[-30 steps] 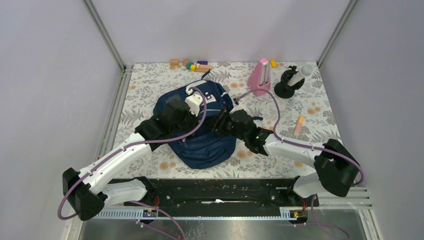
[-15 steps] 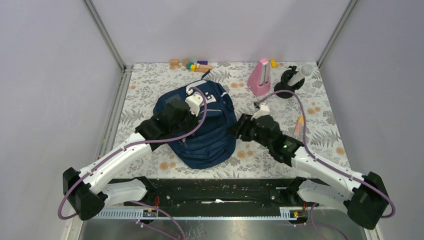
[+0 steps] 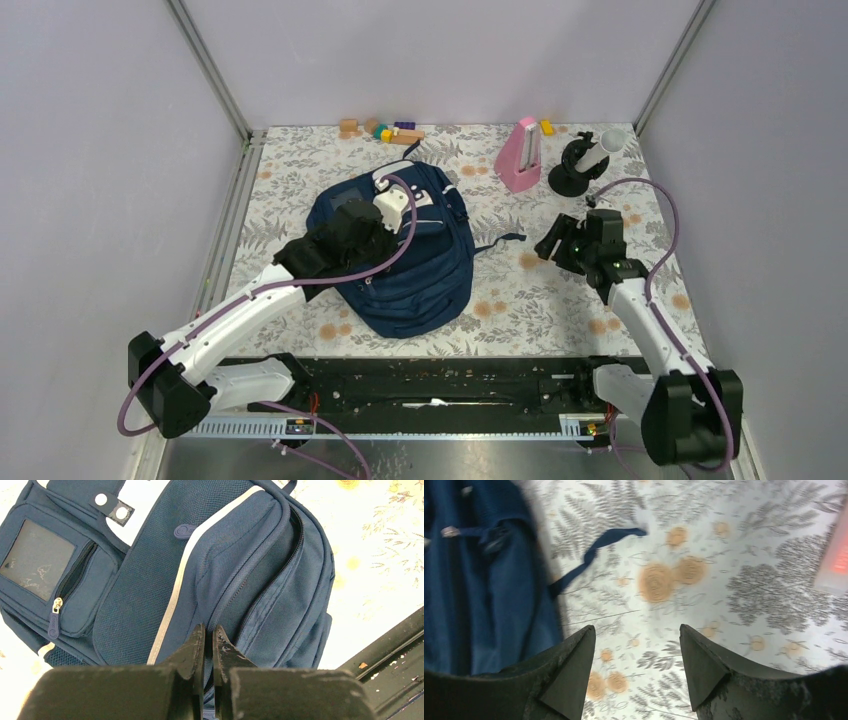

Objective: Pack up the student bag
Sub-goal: Move the stationery to the center of the board.

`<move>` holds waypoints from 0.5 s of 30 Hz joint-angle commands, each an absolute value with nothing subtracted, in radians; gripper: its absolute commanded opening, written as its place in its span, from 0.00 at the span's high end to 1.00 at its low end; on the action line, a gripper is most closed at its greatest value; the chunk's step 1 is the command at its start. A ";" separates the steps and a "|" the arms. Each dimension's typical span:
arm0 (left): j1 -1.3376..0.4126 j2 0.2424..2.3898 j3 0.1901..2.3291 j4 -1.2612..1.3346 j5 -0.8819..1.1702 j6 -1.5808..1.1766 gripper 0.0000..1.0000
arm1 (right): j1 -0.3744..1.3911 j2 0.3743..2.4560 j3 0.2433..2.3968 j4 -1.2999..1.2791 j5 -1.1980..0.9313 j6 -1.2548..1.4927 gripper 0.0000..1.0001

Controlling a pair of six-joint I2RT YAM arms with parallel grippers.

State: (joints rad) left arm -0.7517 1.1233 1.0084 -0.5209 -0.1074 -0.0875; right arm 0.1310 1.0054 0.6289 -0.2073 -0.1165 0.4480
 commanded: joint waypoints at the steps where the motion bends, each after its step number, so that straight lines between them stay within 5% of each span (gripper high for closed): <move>1: -0.754 1.116 1.049 -0.462 -0.100 -0.098 1.00 | -0.005 1.102 0.663 -0.237 -0.197 0.370 0.31; 15: -0.754 1.081 1.050 -0.463 -0.093 -0.093 1.00 | -0.242 1.469 0.872 -0.302 -0.073 0.225 0.33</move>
State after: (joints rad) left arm -0.7525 1.1267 1.0084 -0.5209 -0.1066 -0.0872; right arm -0.2161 1.4120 0.7975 -0.2623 -0.1276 0.2928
